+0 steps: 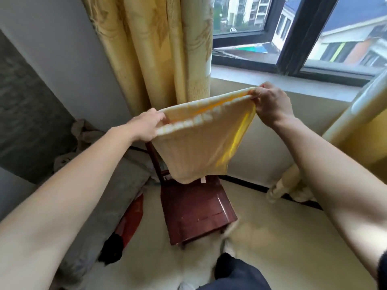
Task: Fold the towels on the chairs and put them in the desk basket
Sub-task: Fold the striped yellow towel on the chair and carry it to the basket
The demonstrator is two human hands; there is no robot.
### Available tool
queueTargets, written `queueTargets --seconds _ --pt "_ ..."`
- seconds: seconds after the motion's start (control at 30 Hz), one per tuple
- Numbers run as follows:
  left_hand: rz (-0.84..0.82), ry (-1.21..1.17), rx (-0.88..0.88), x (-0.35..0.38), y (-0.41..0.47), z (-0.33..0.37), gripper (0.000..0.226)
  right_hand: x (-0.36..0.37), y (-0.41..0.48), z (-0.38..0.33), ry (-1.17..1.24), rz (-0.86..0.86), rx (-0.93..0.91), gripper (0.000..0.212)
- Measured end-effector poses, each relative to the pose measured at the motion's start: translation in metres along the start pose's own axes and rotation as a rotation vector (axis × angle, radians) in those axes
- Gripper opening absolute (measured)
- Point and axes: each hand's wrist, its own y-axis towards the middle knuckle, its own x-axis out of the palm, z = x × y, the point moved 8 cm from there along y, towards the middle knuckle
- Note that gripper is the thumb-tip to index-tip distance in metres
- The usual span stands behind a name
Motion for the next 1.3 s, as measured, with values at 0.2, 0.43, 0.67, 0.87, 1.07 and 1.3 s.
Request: queueTargets --seconds 0.2,0.43,0.67,0.87,1.07,1.3 --pt "-0.328 0.195 -0.049 0.022 -0.026 -0.009 0.037 -0.004 0.004 -0.025 -0.061 -0.023 -0.084 0.025" --pt "-0.495 0.414 -0.085 0.026 -0.038 -0.013 0.094 0.022 -0.005 -0.022 -0.188 -0.162 -0.063 0.03" --pt "0.161 0.132 0.35 -0.032 -0.035 0.034 0.036 0.037 -0.007 -0.012 -0.249 -0.218 -0.03 0.024" --pt "0.424 -0.096 0.668 -0.062 -0.061 0.072 0.038 0.04 -0.005 -0.001 -0.277 -0.231 0.007 0.02" --pt "0.354 -0.258 0.676 -0.055 -0.066 0.081 0.017 0.034 -0.001 0.013 -0.318 -0.224 0.06 0.022" --pt "0.205 0.053 0.537 -0.023 -0.053 0.064 0.036 0.037 0.001 0.002 -0.301 -0.223 0.015 0.026"
